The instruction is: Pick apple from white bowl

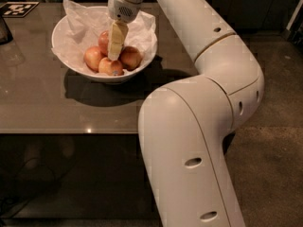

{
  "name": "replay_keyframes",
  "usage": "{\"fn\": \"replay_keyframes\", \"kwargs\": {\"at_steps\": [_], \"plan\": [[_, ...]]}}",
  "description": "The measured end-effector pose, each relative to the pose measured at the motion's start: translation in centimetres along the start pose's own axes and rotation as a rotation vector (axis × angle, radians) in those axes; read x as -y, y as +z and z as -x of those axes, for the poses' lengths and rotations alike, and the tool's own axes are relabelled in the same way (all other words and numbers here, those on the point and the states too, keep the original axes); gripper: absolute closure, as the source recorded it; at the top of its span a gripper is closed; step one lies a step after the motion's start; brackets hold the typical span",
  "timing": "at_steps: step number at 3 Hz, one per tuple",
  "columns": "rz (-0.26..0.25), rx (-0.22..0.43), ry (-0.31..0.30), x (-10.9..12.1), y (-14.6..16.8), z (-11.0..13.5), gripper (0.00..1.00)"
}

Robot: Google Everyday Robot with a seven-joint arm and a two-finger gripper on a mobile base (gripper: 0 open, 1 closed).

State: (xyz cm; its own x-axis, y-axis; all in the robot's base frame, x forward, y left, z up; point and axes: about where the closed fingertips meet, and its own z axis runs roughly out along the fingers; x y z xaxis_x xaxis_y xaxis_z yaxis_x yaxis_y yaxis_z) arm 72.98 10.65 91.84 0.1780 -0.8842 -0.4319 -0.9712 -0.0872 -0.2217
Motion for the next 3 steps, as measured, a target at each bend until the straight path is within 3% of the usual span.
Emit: {"fn": "replay_keyframes", "kwargs": {"at_steps": [1, 3], "plan": [[0.021, 0.005, -0.003, -0.61, 0.57, -0.19, 0.0], [0.016, 0.008, -0.002, -0.39, 0.89, -0.05, 0.42]]}}
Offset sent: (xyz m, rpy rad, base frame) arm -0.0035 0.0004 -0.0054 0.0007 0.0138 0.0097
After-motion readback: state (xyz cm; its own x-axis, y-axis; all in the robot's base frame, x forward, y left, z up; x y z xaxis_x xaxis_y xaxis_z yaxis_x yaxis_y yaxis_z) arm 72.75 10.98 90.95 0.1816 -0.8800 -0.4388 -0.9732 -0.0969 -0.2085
